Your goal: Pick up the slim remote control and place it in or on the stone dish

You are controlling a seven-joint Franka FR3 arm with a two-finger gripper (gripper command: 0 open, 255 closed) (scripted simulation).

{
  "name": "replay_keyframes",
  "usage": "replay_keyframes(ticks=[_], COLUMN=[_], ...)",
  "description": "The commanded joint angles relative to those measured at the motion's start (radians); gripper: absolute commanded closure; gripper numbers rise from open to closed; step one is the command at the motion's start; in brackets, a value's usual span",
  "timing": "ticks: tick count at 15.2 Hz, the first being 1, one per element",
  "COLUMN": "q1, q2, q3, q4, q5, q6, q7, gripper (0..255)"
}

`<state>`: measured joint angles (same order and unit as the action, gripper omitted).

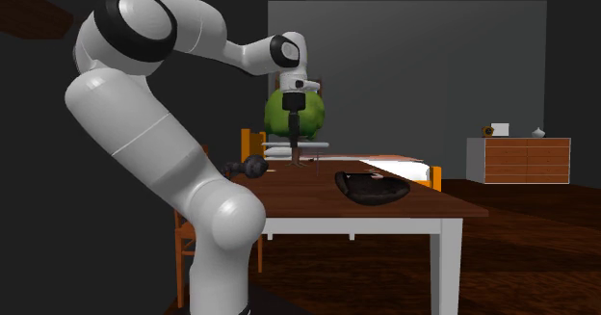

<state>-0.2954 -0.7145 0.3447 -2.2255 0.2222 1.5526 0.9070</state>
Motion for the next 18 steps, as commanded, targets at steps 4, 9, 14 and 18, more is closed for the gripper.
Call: replay_keyframes(ticks=[4, 9, 14, 18], q1=[-0.011, -0.048, -0.087, -0.117], q2=[0.021, 0.054, 0.113, 0.177], q3=[-0.024, -0.12, -0.21, -0.277], q4=[0.061, 0.063, 0.093, 0.137], q5=[-0.02, -0.085, -0.144, -0.185], q6=[-0.043, -0.027, -0.007, 0.01], q7=[-0.018, -0.133, -0.244, -0.33], gripper=[255, 255, 255, 255])
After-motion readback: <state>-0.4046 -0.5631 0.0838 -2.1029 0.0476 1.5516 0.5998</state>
